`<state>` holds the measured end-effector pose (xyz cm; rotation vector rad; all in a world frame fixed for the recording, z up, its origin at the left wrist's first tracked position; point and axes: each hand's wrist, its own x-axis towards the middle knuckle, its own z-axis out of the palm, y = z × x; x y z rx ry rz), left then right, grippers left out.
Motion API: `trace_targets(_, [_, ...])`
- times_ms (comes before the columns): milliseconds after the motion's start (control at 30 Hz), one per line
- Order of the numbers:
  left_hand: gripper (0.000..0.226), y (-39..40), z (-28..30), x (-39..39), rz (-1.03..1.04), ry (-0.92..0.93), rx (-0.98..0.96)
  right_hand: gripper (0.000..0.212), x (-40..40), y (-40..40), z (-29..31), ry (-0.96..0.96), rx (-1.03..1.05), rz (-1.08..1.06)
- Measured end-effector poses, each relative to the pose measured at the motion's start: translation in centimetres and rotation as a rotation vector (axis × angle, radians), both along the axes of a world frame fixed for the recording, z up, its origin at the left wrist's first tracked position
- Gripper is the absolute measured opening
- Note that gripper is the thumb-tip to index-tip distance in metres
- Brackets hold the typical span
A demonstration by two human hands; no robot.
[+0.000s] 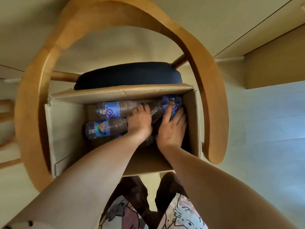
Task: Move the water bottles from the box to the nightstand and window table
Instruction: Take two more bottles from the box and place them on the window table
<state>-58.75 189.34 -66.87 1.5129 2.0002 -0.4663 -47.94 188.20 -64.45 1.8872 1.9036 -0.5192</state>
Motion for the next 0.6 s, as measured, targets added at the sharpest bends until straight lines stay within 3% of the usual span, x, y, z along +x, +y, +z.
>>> trace_targets(100, [0.078,0.7,0.2,-0.4,0.062,-0.018,-0.013,0.133,-0.3,0.2,0.2,0.048,-0.006,-0.027])
trace_targets(367, [0.063,-2.0,2.5,-1.7,0.257,-0.07,-0.066,0.123,1.4,1.3,1.7,0.413,-0.089,-0.323])
trace_targets(600, [0.083,-3.6,7.8,-3.7,0.264,-0.059,-0.029,0.116,1.4,0.6,6.2,0.443,-0.093,-0.369])
